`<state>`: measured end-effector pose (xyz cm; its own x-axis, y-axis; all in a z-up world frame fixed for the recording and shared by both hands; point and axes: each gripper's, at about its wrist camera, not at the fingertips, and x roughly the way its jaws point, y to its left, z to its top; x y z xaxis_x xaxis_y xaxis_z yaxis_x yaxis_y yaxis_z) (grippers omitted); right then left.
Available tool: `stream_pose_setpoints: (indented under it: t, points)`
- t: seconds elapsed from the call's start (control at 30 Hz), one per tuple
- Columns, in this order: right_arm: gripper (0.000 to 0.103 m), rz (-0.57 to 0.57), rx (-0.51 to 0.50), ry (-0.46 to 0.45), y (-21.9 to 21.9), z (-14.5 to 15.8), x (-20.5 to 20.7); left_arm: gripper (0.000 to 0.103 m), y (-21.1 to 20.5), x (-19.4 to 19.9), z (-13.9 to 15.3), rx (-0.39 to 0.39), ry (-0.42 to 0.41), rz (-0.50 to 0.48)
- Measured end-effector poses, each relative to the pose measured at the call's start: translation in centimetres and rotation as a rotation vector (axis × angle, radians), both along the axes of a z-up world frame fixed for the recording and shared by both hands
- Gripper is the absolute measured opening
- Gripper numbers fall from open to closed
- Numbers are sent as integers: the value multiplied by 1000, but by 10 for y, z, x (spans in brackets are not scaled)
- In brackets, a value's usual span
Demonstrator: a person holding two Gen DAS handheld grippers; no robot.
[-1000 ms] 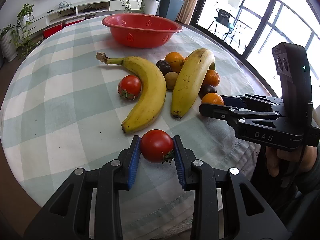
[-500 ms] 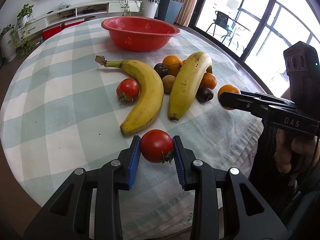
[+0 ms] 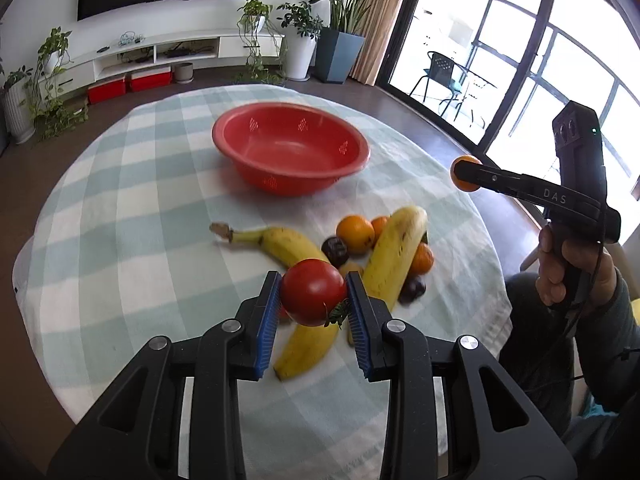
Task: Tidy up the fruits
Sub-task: 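Carry the tomato toward the red bowl with the left tool while the right tool grasps an orange, then lower the tomato into the red bowl and open the left tool while the right tool releases the orange there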
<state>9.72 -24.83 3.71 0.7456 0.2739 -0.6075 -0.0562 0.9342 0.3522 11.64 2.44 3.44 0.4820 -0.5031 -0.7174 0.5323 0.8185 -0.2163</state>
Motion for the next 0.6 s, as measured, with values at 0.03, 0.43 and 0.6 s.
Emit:
stream_pose_setpoints:
  t: [0.03, 0.43, 0.6]
  points:
    - [41, 5, -1, -1, -1, 3, 11, 30, -4, 11, 6, 2, -10, 0]
    - [41, 170, -162, 76, 30, -5, 128, 30, -73, 156, 27, 74, -17, 57]
    - [41, 227, -234, 131, 43, -24, 152, 30, -94, 190, -2, 134, 21, 69]
